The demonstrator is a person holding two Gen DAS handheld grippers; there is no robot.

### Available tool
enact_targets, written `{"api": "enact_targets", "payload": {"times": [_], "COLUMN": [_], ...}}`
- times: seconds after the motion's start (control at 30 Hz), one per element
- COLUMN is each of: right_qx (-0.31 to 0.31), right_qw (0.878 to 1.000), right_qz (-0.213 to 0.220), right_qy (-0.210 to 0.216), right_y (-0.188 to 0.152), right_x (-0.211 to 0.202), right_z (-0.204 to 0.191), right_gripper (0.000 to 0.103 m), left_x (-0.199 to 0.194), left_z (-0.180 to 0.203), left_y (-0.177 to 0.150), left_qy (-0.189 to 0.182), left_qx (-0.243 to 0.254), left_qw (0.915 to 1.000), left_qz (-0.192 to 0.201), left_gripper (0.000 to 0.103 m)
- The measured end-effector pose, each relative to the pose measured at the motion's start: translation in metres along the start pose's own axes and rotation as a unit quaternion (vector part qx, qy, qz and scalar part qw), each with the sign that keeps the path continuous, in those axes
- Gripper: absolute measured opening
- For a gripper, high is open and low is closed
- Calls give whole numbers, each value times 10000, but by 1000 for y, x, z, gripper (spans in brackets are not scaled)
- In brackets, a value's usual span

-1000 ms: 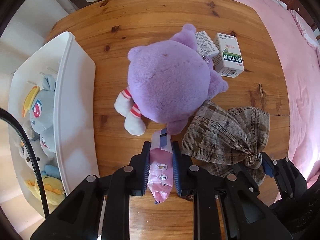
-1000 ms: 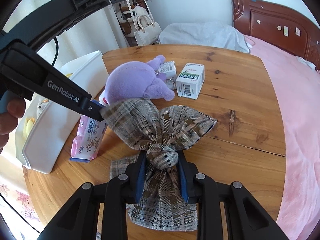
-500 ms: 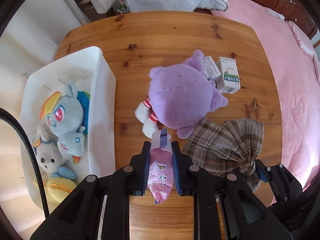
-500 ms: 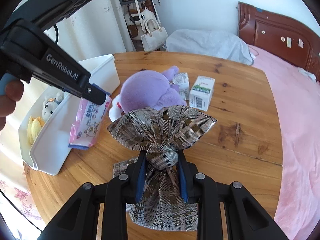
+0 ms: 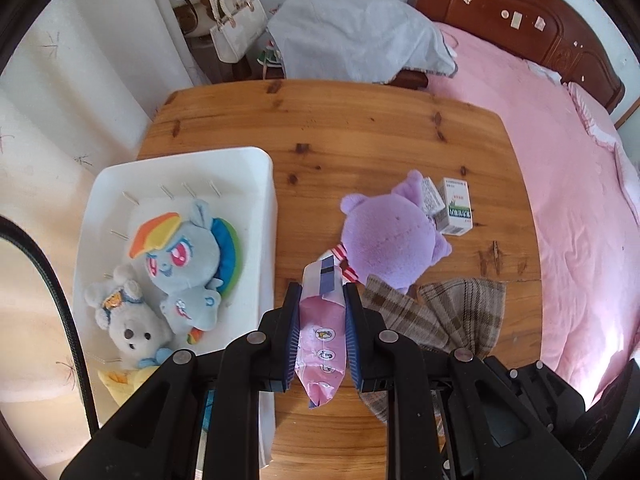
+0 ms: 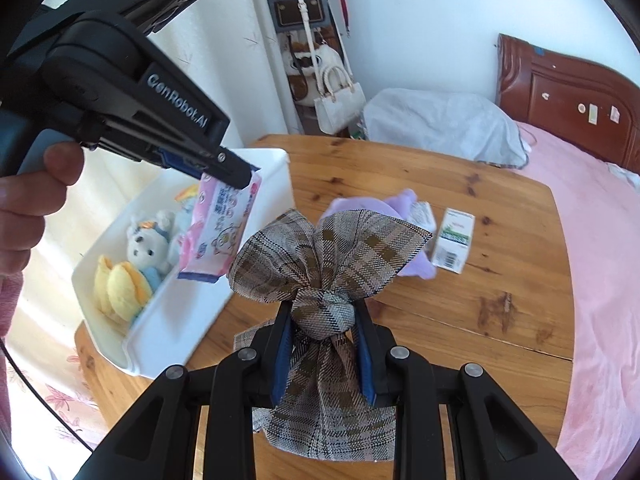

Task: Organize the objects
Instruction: 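Carry the pink box with the left gripper while the right gripper carries the bow over the tray, then open the left gripper to drop the pink box while the right gripper releases the bow into the tray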

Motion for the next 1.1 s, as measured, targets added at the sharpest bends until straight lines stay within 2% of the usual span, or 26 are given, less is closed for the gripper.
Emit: {"api": "enact_targets", "payload": {"times": [0.2, 0.53, 1.1], "right_qx": [-87, -234, -338], "right_qw": [9999, 9991, 9981], "right_qz": [117, 273, 210], "right_qy": [80, 242, 475], "right_y": [14, 39, 60], "right_x": [-6, -6, 20], "right_z": [-24, -66, -141], "right_gripper": [28, 28, 28], "left_x": [-16, -32, -34], "left_z": [-24, -73, -163], "left_y": [4, 3, -16], "left_qy": [-200, -213, -19], "left_qx": [-188, -642, -1278], "left_qw": [9995, 9972, 9914], "left_qz": [168, 326, 288], "left_gripper": [22, 22, 22]}}
Point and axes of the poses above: each gripper's, at about its wrist camera, not at the fingertips, and x roughly the way its jaws point, z to its right, y to its top, the point moved 1 cm from there along x, roughly the way its jaws point, and after that the axes turned 6 degrees about -x, right-handed, at the moved point
